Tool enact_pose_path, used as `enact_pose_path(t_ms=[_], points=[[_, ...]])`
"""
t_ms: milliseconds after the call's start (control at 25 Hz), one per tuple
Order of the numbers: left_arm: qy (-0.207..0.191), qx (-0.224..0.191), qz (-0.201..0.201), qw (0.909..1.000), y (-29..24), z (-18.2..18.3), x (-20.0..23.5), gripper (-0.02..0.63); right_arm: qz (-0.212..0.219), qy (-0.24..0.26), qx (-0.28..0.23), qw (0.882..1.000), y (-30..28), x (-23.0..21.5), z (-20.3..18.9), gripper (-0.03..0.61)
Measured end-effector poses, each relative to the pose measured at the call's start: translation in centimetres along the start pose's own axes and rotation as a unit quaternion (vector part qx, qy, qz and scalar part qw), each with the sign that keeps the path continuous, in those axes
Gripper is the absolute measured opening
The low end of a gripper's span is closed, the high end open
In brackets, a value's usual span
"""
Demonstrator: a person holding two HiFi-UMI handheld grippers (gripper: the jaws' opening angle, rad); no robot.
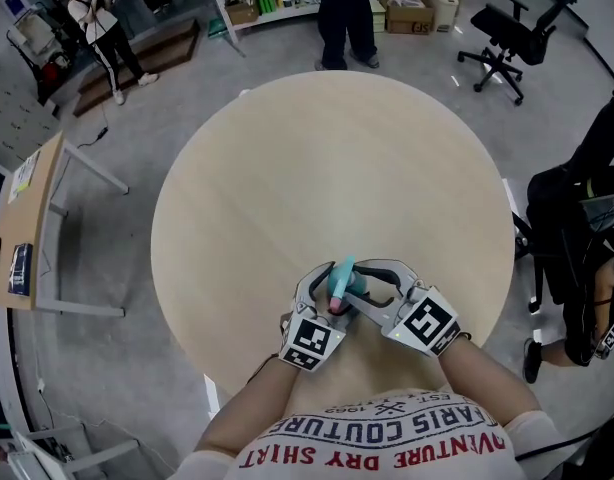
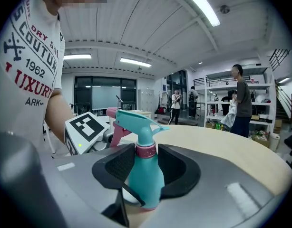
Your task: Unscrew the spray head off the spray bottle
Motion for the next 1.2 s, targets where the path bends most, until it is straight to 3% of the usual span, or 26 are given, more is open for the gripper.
enact_pose_path(t_ms=[360, 600, 800, 1000, 1080, 1200], points=[[-0.01, 0.009, 0.01, 0.9999, -0.3, 0.0, -0.3, 0.362, 0.007, 0.015, 0.002, 1.0, 0.3, 0.0, -0.2, 0.15], [-0.023, 0.008, -0.012, 0.9996, -0.7, 0.0, -0.4, 0.362, 0.046, 0.027, 0.002, 0.999, 0.7, -0.6, -0.3, 0.135], [-0.054, 0.01, -0.088, 0.9946, -0.2, -0.1, -0.7, 0.36, 0.124, 0.048, 0.008, 0.991, 0.8, -0.4, -0.1, 0.132], [-0.091, 0.02, -0.19, 0.9774, 0.6, -0.2, -0.9, 0.36, 0.2, 0.056, 0.001, 0.978, 0.6, 0.0, 0.0, 0.13], [-0.093, 0.022, -0.207, 0.9737, 0.7, -0.3, -0.7, 0.36, 0.21, 0.046, -0.004, 0.977, 0.4, 0.0, 0.1, 0.129], [-0.082, 0.014, -0.199, 0.9765, 0.7, -0.4, -0.5, 0.36, 0.197, 0.049, -0.003, 0.979, 0.4, -0.2, -0.3, 0.13]])
Point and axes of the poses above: the fingertips, and each gripper's own axes: y backward along the fingers, x to its left, z out of its top, the point moved 3 cm from there along y, backward along the fingers
